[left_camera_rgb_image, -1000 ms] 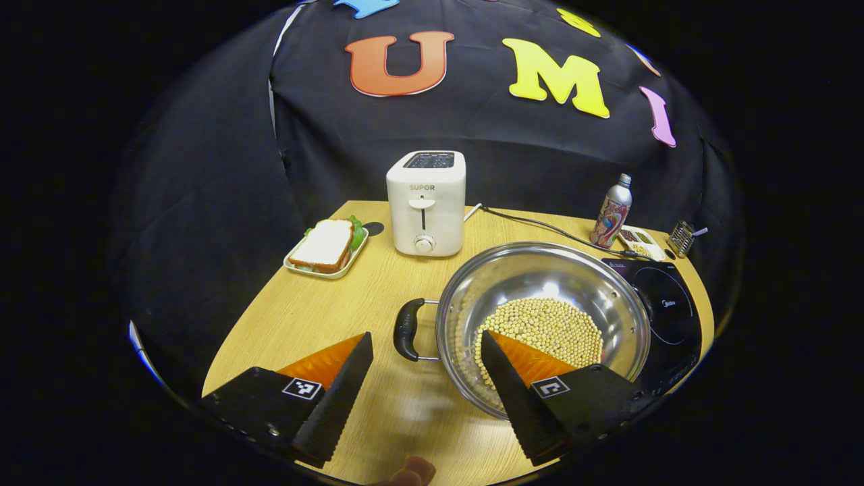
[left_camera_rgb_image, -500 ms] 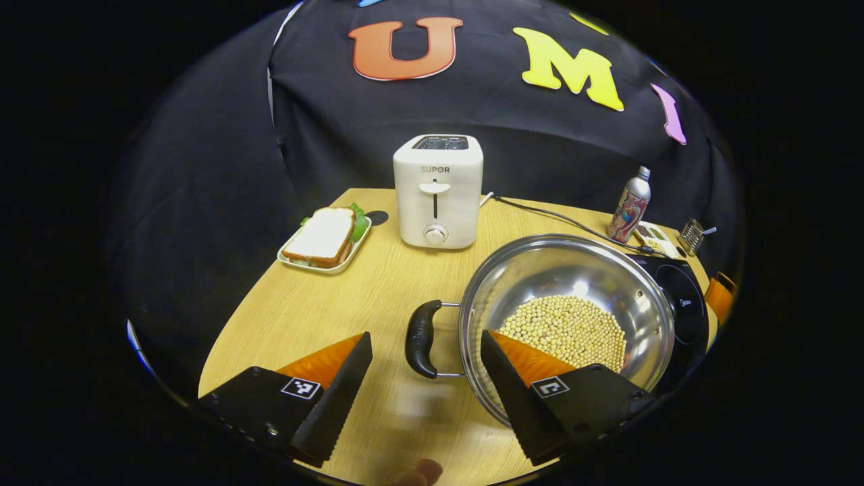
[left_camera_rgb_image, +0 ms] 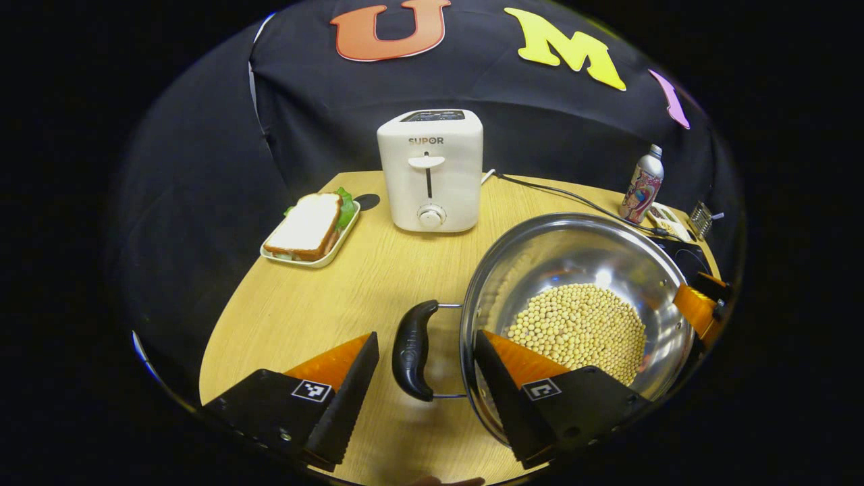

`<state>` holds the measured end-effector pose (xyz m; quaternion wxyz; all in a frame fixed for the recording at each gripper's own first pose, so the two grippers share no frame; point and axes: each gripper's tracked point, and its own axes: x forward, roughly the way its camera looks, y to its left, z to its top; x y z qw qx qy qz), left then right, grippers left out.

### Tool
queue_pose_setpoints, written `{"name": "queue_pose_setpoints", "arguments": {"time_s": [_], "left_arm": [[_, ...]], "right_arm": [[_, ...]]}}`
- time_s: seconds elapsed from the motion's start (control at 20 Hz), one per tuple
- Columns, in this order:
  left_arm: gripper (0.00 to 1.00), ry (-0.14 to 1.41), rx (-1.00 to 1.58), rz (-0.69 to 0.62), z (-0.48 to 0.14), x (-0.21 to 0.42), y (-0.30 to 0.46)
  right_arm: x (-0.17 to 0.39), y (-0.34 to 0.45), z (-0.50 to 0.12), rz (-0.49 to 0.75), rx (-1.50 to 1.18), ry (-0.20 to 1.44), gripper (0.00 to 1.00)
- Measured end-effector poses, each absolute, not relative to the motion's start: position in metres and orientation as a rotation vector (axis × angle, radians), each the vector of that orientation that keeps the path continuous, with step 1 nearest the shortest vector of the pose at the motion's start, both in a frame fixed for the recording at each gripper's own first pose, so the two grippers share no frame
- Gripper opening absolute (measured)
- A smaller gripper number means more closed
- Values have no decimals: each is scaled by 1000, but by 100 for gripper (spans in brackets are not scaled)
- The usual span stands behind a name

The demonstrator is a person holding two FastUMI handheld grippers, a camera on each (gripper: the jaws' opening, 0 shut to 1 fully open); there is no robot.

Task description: First push the handle of the pot to place it horizontally, then grasp the pot with both hands and set it on the induction cooktop.

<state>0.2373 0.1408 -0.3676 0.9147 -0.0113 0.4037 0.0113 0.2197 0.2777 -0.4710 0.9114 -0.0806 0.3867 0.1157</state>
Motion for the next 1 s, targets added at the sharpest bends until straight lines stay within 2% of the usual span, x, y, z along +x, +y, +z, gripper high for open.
{"name": "queue_pose_setpoints", "arguments": {"time_s": [0.1, 0.15, 0.2, 0.25, 0.3, 0.45, 0.5, 0.55, 0.65, 0.7, 0.8, 0.85, 0.9, 0.95, 1.0], "left_arm": [[79, 844, -57, 3, -371, 238, 136], [75, 854, -62, -4, -373, 238, 135], [70, 853, -64, -15, -373, 238, 134], [60, 861, -60, -23, -375, 238, 133], [70, 866, -59, -29, -377, 239, 132], [70, 872, -67, -50, -378, 240, 132], [78, 874, -71, -55, -379, 240, 131], [59, 874, -71, -58, -379, 240, 131], [74, 876, -60, -67, -376, 239, 130], [64, 862, -53, -70, -376, 241, 130], [61, 860, -72, -62, -374, 241, 127], [70, 864, -72, -58, -374, 240, 129], [61, 865, -71, -54, -373, 240, 129], [61, 864, -62, -49, -370, 239, 131], [61, 854, -53, -44, -364, 238, 132]], "right_arm": [[221, 275, -475, 215, -154, 818, 100], [227, 280, -476, 224, -127, 811, 96], [225, 281, -479, 229, -125, 838, 94], [229, 279, -479, 229, -151, 819, 96], [225, 276, -480, 231, -184, 839, 96], [229, 281, -483, 238, -211, 843, 92], [229, 285, -484, 271, -213, 843, 90], [226, 288, -484, 287, -215, 840, 80], [230, 287, -484, 298, -201, 843, 64], [231, 287, -482, 296, -182, 840, 66], [230, 288, -481, 307, -169, 850, 61], [230, 288, -481, 314, -165, 862, 57], [227, 288, -480, 318, -155, 874, 58], [225, 289, -478, 326, -141, 887, 55], [222, 290, -477, 335, -125, 901, 56]]}}
